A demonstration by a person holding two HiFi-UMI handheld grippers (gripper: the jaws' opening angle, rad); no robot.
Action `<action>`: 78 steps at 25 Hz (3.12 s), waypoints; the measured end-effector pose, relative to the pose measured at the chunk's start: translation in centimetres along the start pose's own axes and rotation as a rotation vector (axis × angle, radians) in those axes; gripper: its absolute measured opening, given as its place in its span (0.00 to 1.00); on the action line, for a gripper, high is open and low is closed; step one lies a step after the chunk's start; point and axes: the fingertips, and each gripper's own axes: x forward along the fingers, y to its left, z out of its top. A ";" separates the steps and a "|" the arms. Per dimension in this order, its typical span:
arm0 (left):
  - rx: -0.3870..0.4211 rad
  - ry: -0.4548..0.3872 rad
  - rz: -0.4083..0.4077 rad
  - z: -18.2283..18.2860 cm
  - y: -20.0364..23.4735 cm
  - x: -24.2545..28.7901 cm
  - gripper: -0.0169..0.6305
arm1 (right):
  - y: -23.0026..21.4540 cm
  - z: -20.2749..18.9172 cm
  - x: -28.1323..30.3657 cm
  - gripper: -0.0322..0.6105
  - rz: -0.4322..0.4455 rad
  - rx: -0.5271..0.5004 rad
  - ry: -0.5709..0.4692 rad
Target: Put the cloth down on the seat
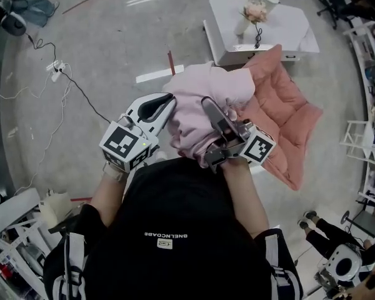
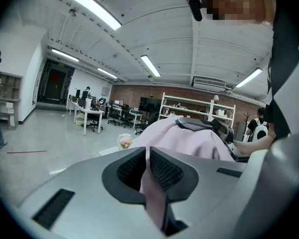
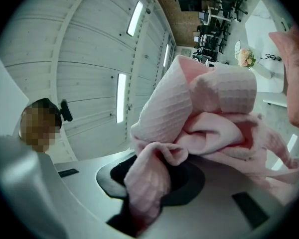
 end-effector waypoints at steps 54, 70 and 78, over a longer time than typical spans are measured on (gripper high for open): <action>0.230 -0.258 -0.398 30.8 -2.3 33.7 0.05 | 8.2 42.7 0.6 0.26 -0.004 -0.575 -0.531; 0.293 -0.227 -0.896 30.4 -20.9 39.6 0.05 | 14.6 44.9 -16.7 0.26 -0.305 -0.766 -0.889; 0.336 -0.137 -1.051 26.8 -29.0 37.8 0.05 | 16.9 40.9 -24.2 0.26 -0.424 -0.763 -1.031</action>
